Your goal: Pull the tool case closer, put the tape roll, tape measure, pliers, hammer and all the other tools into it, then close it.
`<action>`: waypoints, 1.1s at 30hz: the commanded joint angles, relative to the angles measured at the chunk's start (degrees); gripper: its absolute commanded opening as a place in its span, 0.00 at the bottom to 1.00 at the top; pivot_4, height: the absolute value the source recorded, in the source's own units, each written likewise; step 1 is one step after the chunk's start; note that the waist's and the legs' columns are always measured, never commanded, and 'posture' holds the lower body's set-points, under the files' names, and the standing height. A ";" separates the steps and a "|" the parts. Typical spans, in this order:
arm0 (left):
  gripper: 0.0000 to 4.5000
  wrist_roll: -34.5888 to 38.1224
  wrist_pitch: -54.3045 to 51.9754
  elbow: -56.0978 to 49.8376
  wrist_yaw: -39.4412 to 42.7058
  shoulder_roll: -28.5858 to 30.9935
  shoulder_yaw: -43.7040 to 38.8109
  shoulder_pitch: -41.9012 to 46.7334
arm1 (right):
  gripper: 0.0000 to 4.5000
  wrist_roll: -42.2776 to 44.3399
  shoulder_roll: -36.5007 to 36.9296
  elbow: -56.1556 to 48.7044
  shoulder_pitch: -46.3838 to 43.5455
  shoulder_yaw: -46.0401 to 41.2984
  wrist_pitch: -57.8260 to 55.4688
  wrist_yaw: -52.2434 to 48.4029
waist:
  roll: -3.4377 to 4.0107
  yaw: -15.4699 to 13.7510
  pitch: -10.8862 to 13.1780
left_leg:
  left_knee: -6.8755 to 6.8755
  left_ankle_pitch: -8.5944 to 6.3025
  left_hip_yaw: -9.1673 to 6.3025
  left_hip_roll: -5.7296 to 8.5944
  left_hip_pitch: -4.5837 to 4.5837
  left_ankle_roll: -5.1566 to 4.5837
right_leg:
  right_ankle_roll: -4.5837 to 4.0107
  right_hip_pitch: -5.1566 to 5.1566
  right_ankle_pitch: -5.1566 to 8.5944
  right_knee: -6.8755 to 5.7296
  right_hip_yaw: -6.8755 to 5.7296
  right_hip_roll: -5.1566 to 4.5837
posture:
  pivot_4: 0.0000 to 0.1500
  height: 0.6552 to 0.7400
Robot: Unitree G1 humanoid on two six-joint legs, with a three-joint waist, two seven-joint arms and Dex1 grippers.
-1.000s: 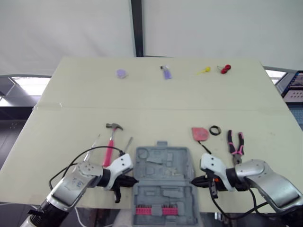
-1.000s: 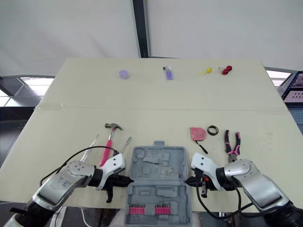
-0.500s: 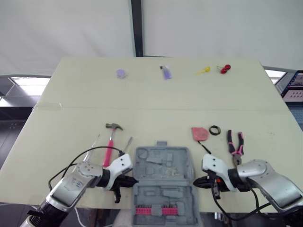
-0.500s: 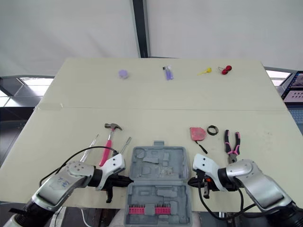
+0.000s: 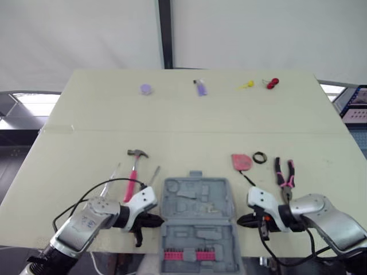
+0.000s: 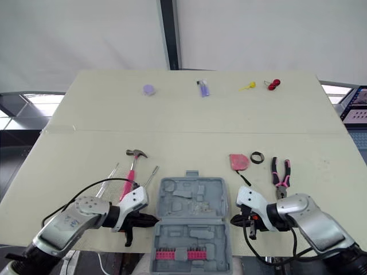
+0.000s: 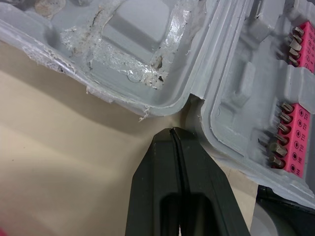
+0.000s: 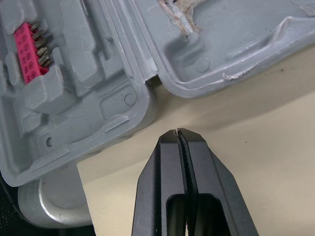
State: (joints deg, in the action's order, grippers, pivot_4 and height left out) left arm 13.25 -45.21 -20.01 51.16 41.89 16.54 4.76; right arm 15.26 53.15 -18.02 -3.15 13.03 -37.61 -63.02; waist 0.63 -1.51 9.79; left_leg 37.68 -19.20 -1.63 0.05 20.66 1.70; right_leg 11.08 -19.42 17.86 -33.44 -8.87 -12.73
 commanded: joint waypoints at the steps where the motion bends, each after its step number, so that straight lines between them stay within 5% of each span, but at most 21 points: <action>1: 0.00 0.15 0.21 -0.73 0.04 1.84 -1.20 -0.99 | 0.01 0.55 0.78 -0.20 -0.22 -1.38 0.76 -0.64 | 0.00 0.02 0.00 | 0.00 0.00 0.00 0.00 0.00 0.00 | 0.00 0.00 0.00 0.00 0.00 0.01 | 1.00 1.00; 9: 0.00 3.62 -0.11 -2.73 0.99 2.80 -5.10 -1.87 | 0.01 3.02 1.47 1.17 0.80 -5.20 1.84 -1.78 | -0.02 -0.02 0.02 | 0.00 0.00 0.00 -0.01 0.00 0.00 | -0.01 0.00 0.00 0.00 0.00 0.01 | 1.00 1.00; 15: 0.06 14.99 -6.70 -6.64 1.67 3.65 -21.54 -2.72 | 0.00 8.28 5.34 5.90 5.57 -17.29 2.89 -5.34 | -0.13 -0.03 0.04 | 0.07 -0.02 -0.04 -0.01 0.13 -0.03 | -0.01 -0.02 0.00 0.03 -0.03 0.00 | 1.00 1.00; 18: 0.26 17.81 -8.11 -3.80 1.04 5.97 -33.72 -3.42 | 0.19 12.87 4.85 13.21 7.03 -29.29 1.55 -5.04 | -0.17 0.03 0.07 | 0.07 -0.02 -0.04 -0.04 0.13 -0.03 | -0.01 -0.03 0.00 0.01 -0.04 0.04 | 1.00 1.00; 25: 1.00 14.84 -2.85 8.79 -4.58 4.68 -49.75 -9.34 | 0.97 9.09 3.99 32.61 6.77 -39.63 10.30 -0.01 | -0.17 0.25 0.07 | -0.08 -0.04 0.10 -0.04 0.00 -0.04 | -0.01 -0.02 0.01 0.06 -0.01 0.02 | 1.00 1.00; 33: 1.00 8.58 7.41 22.27 -20.21 1.12 -59.24 -8.48 | 0.99 8.02 -0.92 47.42 -0.05 -45.15 20.53 10.62 | -0.24 0.31 0.11 | -0.20 -0.05 0.31 -0.09 -0.17 -0.02 | -0.02 -0.01 0.01 0.11 0.13 0.03 | 1.00 1.00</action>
State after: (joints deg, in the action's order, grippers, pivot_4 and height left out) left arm 23.42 -40.71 0.28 34.45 43.23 -39.79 -4.39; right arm 23.30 52.16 27.45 -2.62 -29.46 -19.49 -54.91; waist 0.39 -1.19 9.90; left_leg 37.44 -19.25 -1.28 -0.04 20.43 1.67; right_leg 11.06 -19.42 17.86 -33.33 -8.71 -12.70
